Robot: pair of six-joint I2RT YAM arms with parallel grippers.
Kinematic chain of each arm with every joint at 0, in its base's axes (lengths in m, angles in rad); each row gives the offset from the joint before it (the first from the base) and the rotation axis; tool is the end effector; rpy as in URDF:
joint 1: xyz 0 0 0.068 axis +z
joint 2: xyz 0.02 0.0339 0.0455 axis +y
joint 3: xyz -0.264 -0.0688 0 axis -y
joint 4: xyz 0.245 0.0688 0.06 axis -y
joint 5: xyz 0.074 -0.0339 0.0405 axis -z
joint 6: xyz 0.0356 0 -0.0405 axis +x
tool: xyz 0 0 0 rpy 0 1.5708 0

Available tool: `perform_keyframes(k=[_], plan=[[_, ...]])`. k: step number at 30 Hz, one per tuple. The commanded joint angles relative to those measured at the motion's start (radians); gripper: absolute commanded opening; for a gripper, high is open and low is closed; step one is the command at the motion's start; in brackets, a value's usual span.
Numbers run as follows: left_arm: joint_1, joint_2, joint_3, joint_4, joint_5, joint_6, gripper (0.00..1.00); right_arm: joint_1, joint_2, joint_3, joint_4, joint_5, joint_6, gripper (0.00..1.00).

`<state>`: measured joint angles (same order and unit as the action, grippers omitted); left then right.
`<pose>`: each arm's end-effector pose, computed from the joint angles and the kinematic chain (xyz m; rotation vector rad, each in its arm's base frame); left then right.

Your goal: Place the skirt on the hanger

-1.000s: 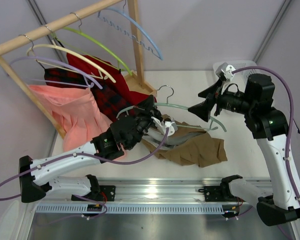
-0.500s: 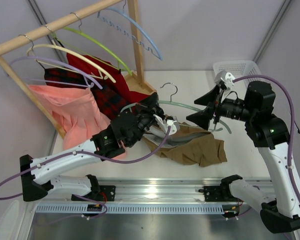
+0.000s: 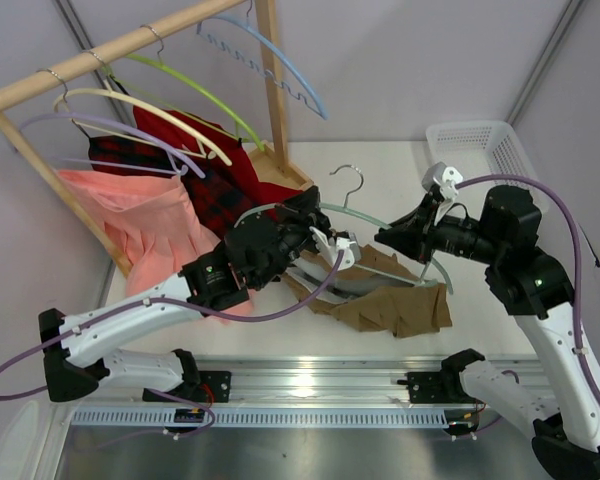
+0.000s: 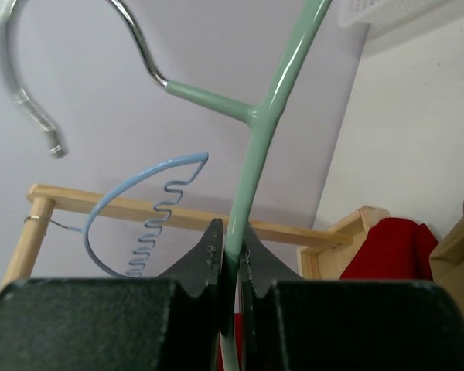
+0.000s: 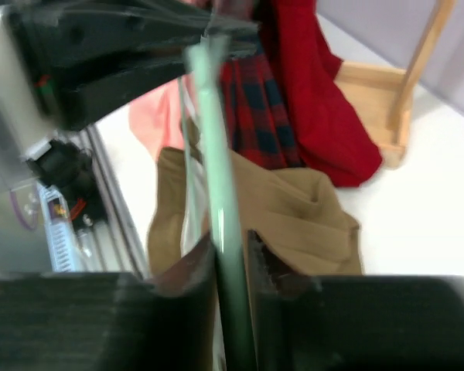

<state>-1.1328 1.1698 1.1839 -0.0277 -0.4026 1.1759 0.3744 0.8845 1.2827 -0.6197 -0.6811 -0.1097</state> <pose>0.1262 -0.2366 0.4186 1.3021 0.9200 0.3521 0.1356 0.0773 0.4457 -0.8974 1.5737 0.7962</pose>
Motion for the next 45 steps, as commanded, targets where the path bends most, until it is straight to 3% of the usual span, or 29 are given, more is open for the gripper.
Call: perform_keyframes(k=[1, 6, 7, 8, 10, 13, 14, 16, 18, 22, 27, 29, 35, 45], plan=[[0.001, -0.033, 0.092, 0.164, 0.059, -0.094, 0.0, 0.009, -0.018, -0.035, 0.041, 0.113, 0.004, 0.01], [0.014, -0.05, 0.069, 0.127, 0.113, -0.137, 0.02, 0.003, -0.051, -0.052, 0.078, 0.172, 0.082, 0.0], [0.015, -0.048, 0.068, 0.129, 0.11, -0.15, 0.04, 0.003, -0.051, -0.054, 0.093, 0.198, 0.102, 0.0], [0.016, -0.047, 0.075, 0.135, 0.101, -0.183, 0.14, 0.003, -0.051, -0.054, 0.1, 0.224, 0.12, 0.0], [0.016, -0.036, 0.109, 0.106, 0.085, -0.228, 0.2, 0.001, -0.051, -0.056, 0.094, 0.288, 0.166, 0.0], [0.015, -0.056, 0.172, 0.06, 0.082, -0.361, 0.46, 0.001, -0.061, -0.075, 0.086, 0.346, 0.157, 0.0], [0.015, -0.068, 0.183, 0.063, 0.074, -0.428, 0.64, 0.001, -0.067, -0.082, 0.089, 0.36, 0.156, 0.0], [0.016, -0.116, 0.189, 0.069, 0.062, -0.498, 0.75, 0.001, -0.087, -0.091, 0.106, 0.385, 0.153, 0.0], [0.016, -0.153, 0.181, 0.077, 0.051, -0.588, 0.98, 0.001, -0.116, -0.085, 0.117, 0.419, 0.133, 0.0], [0.016, -0.237, 0.177, 0.06, 0.033, -0.703, 0.99, 0.001, -0.116, -0.043, 0.116, 0.454, 0.084, 0.0], [0.016, -0.279, 0.18, 0.049, -0.195, -0.809, 1.0, 0.009, -0.114, -0.074, 0.257, 0.393, 0.055, 0.0], [0.016, -0.279, 0.192, -0.03, -0.238, -0.875, 0.99, 0.015, -0.093, -0.062, 0.307, 0.385, 0.036, 0.0], [0.016, -0.334, 0.172, -0.195, -0.182, -1.087, 1.0, 0.034, 0.054, 0.073, 0.331, 0.489, -0.071, 0.0], [0.016, -0.482, 0.06, -0.259, -0.252, -1.138, 0.99, 0.032, 0.215, 0.23, 0.432, 0.39, -0.18, 0.0]])
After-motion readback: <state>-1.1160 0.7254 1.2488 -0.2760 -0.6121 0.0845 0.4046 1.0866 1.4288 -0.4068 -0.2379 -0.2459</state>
